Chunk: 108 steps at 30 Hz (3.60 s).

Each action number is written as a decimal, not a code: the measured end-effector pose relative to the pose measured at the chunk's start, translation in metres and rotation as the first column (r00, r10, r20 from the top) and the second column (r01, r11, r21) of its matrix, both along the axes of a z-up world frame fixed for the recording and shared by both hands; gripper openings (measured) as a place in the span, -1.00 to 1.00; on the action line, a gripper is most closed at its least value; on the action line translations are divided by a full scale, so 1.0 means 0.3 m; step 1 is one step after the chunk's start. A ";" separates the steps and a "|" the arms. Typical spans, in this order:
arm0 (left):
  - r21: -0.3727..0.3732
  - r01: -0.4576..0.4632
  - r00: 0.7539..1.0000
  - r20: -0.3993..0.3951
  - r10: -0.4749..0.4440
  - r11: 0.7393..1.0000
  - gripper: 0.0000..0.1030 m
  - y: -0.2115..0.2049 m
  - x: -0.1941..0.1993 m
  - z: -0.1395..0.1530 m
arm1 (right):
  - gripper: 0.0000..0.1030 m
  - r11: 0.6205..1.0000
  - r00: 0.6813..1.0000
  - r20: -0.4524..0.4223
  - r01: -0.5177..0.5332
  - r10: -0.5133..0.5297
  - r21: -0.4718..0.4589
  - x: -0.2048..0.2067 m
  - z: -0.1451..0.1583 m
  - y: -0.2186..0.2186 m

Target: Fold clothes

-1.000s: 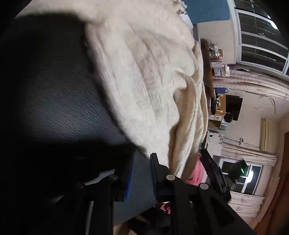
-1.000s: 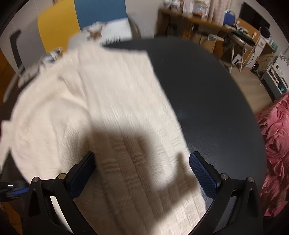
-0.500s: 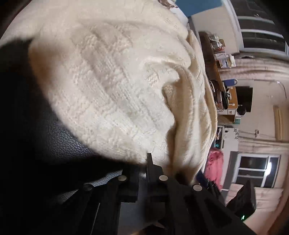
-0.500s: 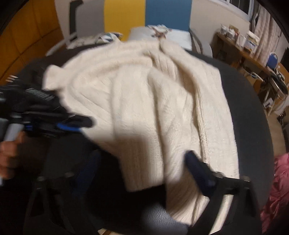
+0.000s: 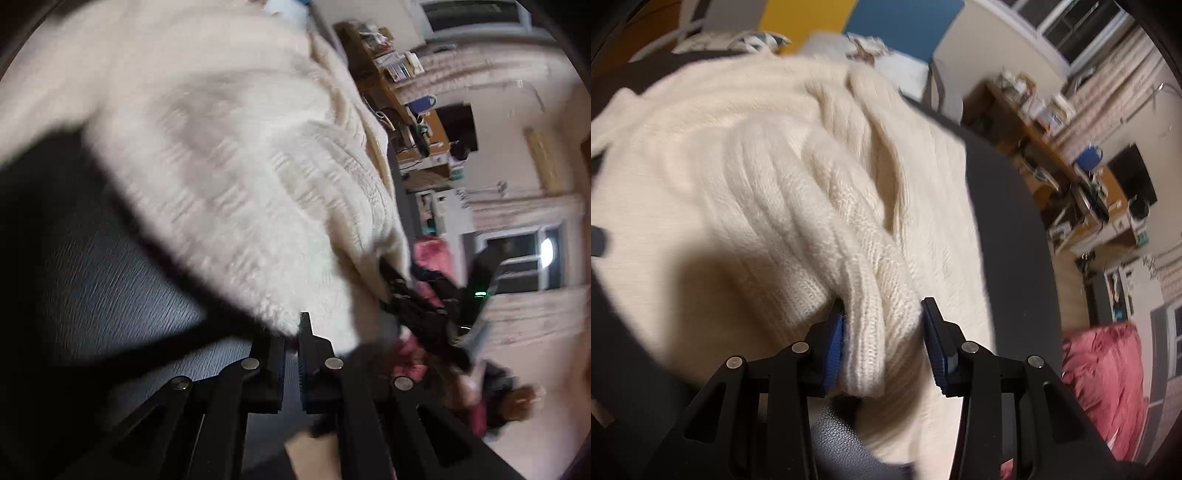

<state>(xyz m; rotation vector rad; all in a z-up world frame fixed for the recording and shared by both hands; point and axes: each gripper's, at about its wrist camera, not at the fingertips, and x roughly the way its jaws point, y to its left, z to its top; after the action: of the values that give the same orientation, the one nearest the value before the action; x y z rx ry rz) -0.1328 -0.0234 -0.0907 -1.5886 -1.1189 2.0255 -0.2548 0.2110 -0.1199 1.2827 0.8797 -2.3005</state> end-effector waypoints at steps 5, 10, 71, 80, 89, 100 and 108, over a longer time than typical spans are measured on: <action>0.094 -0.051 0.999 0.018 0.050 0.994 -0.82 -0.001 0.004 0.009 | 0.09 0.991 0.998 0.007 0.057 -0.057 -0.124 0.019 0.044 0.048; 0.136 0.001 1.000 0.030 -0.005 0.991 -0.67 0.131 0.012 0.008 | 0.25 0.958 0.998 0.039 0.053 -0.044 -0.281 0.043 0.148 0.077; 0.012 -0.862 0.502 0.161 0.850 0.507 -0.36 -1.074 1.066 -0.045 | 0.86 0.948 0.965 0.233 -0.042 0.121 -0.315 0.282 0.024 -0.387; 0.033 -0.778 0.628 0.073 0.774 0.628 -0.43 -1.045 0.954 -0.024 | 0.86 0.964 0.961 0.253 -0.042 0.110 -0.262 0.263 0.037 -0.416; -0.103 -0.775 0.631 -0.106 0.768 0.623 -0.97 -0.993 0.902 0.047 | 0.87 0.981 0.976 0.169 -0.109 0.136 -0.158 0.270 0.129 -0.456; -0.117 -0.823 0.568 -0.145 0.810 0.556 -0.96 -1.037 0.932 0.057 | 0.87 0.900 0.905 0.072 -0.403 0.418 -0.163 0.172 0.285 -1.090; -0.195 -0.906 0.414 -0.233 0.880 0.375 -0.97 -1.109 0.944 0.101 | 1.00 0.954 0.923 0.254 -0.255 0.289 -0.159 -0.019 0.007 -1.402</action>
<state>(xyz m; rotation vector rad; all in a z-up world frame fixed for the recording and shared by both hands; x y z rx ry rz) 0.1504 -0.3560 -0.0605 -0.9628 -2.0410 3.0234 -0.2605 -0.2097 -0.1176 1.2952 0.7534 -1.8765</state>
